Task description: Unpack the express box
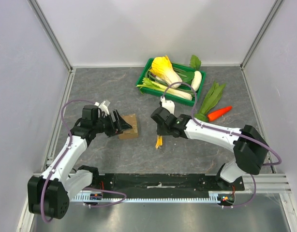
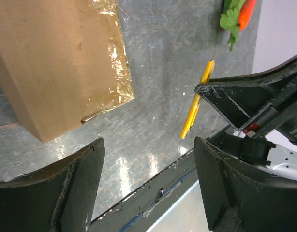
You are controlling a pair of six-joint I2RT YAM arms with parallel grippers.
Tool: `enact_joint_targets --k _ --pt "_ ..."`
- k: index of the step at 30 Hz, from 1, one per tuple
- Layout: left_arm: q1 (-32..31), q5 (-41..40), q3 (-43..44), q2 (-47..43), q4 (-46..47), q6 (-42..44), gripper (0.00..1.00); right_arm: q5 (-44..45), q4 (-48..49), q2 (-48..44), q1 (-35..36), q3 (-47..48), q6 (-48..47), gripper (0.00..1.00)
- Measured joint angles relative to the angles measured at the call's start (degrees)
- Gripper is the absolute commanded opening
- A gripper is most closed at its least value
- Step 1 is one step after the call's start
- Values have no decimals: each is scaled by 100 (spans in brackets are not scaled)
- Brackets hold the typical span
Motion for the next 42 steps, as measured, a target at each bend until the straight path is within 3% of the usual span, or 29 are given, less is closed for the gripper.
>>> enact_joint_targets --k 9,16,23,27,30,31,34,37,38,41,42 --pt "-369 533 557 734 404 -90 79 -1368 887 -173 -39 295 -1556 0" --pt "-837 651 914 1237 909 -195 67 -1965 1045 -341 -35 308 -1980 0" --pt "-1154 634 1064 1725 1005 -315 62 -2260 1178 -546 -35 313 -2118 0" --pt "-1274 651 1099 1792 1084 -367 51 -2356 1204 -577 -35 313 -2155 0" --pt "-1296 693 1137 1803 1134 -380 32 -2402 1239 -601 -39 313 -2162 0" --pt "-1303 750 1139 1805 1154 -387 18 -2415 1241 -616 -37 313 -2159 0" --pt "-1331 973 1167 1803 1246 -420 2 -2435 1207 -651 -37 308 -2153 0" --pt "-1340 1049 1185 1803 1257 -426 2 -2455 1189 -678 -37 304 -2124 24" --pt "-1340 1060 1196 1803 1241 -428 2 -2455 1191 -688 -37 304 -2111 47" --pt "-1346 1032 1294 1805 1165 -446 2 -2446 1220 -800 -37 264 -2013 76" --pt "-1351 1005 1346 1810 1102 -446 2 -2417 1235 -918 -37 225 -1974 80"
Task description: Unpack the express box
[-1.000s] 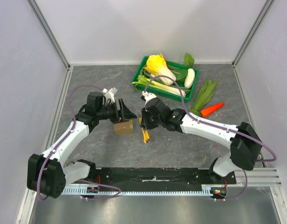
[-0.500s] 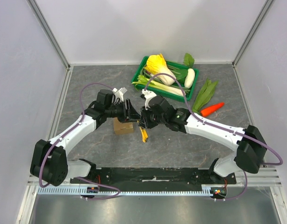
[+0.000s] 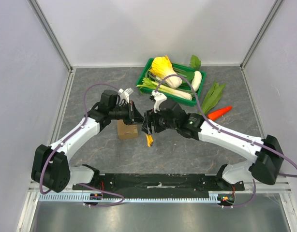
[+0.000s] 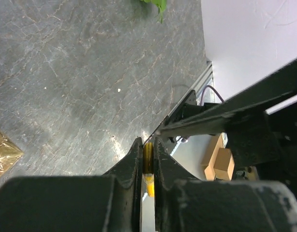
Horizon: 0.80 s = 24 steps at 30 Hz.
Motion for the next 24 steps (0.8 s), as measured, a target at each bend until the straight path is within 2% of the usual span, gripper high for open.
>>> enact_joint_targets --k 3,9,11,19,24 --pt "2 -116 201 61 -179 -4 2 293 57 -492 7 -168 173 90" --pt "2 -337 861 186 -280 -219 2 1071 168 -1552 2 -492 525 98" --pt "2 -435 1093 179 -203 -378 2 1272 254 -1836 -7 -614 590 98" --pt "0 -1239 1104 -356 1303 -1980 2 1305 584 -2500 -437 -721 765 98" --pt "-160 -1779 1123 -564 2120 -2667 2 1115 868 -2677 -660 -697 835 98"
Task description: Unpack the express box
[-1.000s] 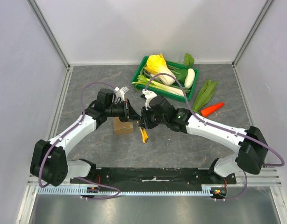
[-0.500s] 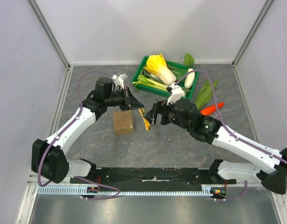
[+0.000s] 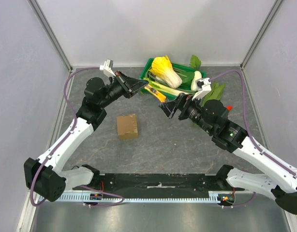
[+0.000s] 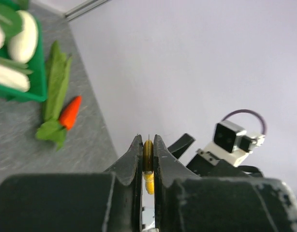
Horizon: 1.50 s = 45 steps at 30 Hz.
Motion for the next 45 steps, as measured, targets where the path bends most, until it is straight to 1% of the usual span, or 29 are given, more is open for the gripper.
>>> enact_joint_targets --k 6,11,15,18,19,21,22,27,30,31,33,34,35,36,38,39,40,41,43,44,45 --pt "-334 -525 0 -46 1064 -586 2 -201 507 7 -59 103 219 98" --pt "-374 -621 4 -24 1897 -975 2 -271 1311 31 -66 293 542 92" --pt "-374 -601 111 85 2411 -1311 2 -446 1932 269 -66 533 804 87" --pt "-376 -564 190 146 2653 -1493 2 -605 2269 511 -76 708 973 81" --pt "-376 -562 195 146 2704 -1534 2 -654 2391 570 -76 721 1029 75" --pt "-376 -557 195 142 2828 -1613 2 -730 2555 643 -76 723 1104 70" --pt "-376 -557 195 142 2879 -1628 2 -752 2621 662 -76 723 1130 65" --pt "-448 -568 79 70 3276 -1659 2 -962 3049 717 -76 723 1246 58" --pt "-549 -584 -90 -57 3493 -1657 2 -1064 3228 791 -76 776 1322 51" --pt "-599 -586 -118 -87 3554 -1652 2 -1095 3244 828 -76 815 1342 46" --pt "-688 -595 -140 -129 3628 -1633 2 -1158 3248 898 -76 898 1390 40" --pt "-754 -645 -153 -160 3672 -1596 2 -1193 3246 927 -76 935 1429 34" --pt "-782 -691 -157 -188 3689 -1558 2 -1204 3246 935 -76 951 1451 31" --pt "-804 -739 -157 -223 3685 -1497 2 -1241 3241 942 -76 973 1510 22" --pt "-844 -798 -157 -280 3685 -1377 2 -1287 3187 942 -74 1034 1532 12" --pt "-866 -831 -157 -317 3685 -1281 2 -1303 3130 942 -72 1064 1532 0" --pt "-887 -852 -157 -358 3646 -1180 5 -1311 3071 942 -74 1091 1543 0" --pt "-892 -866 -160 -387 3613 -1123 23 -1316 3016 942 -72 1108 1543 0" --pt "-896 -868 -160 -455 3464 -1027 54 -1325 2863 940 -70 1172 1539 0" --pt "-896 -855 -160 -483 3390 -968 66 -1325 2769 940 -70 1211 1537 0" --pt "-905 -809 -160 -518 3263 -914 71 -1325 2697 940 -70 1248 1532 0"
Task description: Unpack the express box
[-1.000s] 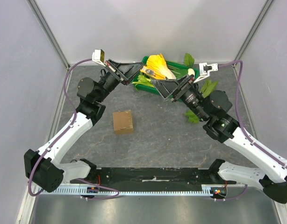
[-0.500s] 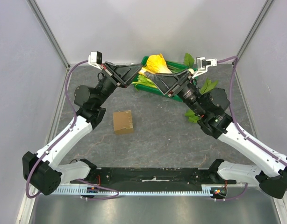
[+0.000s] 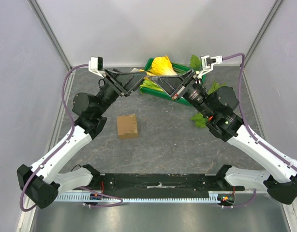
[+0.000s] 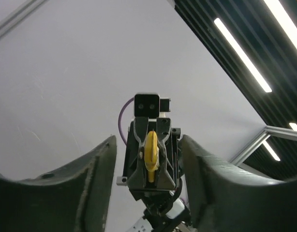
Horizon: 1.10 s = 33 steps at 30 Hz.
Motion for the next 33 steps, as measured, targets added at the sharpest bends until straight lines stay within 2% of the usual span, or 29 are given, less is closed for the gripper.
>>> enact_joint_targets --k 2,5,10,13,15,16,17,19,20,25,26,27,29,33 --pt "-22 116 17 -96 -343 197 80 -4 -192 -2 0 90 -13 0" --pt "-46 310 249 -251 -1257 704 82 -66 -538 0 0 264 -55 0" --pt "-35 634 1145 -378 -2852 1821 83 -343 -1152 118 -2 798 -94 0" --pt "11 826 1519 -481 -3425 2291 82 -496 -1360 133 0 920 -98 0" --pt "83 975 1725 -531 -3757 2514 79 -627 -1519 136 0 953 -98 0" --pt "127 1058 1794 -538 -3882 2590 76 -675 -1585 140 0 960 -98 0" --pt "192 1220 1867 -535 -4004 2653 67 -734 -1657 142 0 964 -98 0" --pt "291 1484 1937 -481 -4135 2704 59 -824 -1764 142 -2 964 -92 0" --pt "334 1606 1952 -444 -4175 2712 48 -866 -1790 142 -2 970 -96 0" --pt "417 2258 1945 -160 -4266 2621 24 -988 -2087 129 -17 1049 -160 0" --pt "470 2330 1917 -160 -4258 2590 15 -1056 -2129 120 -48 1069 -166 0" --pt "490 2413 1893 -160 -4227 2557 10 -1082 -2203 120 -59 1099 -162 0" --pt "544 2640 1884 -179 -4085 2439 2 -1228 -2221 114 -66 1165 -160 0" --pt "584 2863 1884 -258 -3880 2234 2 -1427 -2177 105 -37 1241 -190 1"
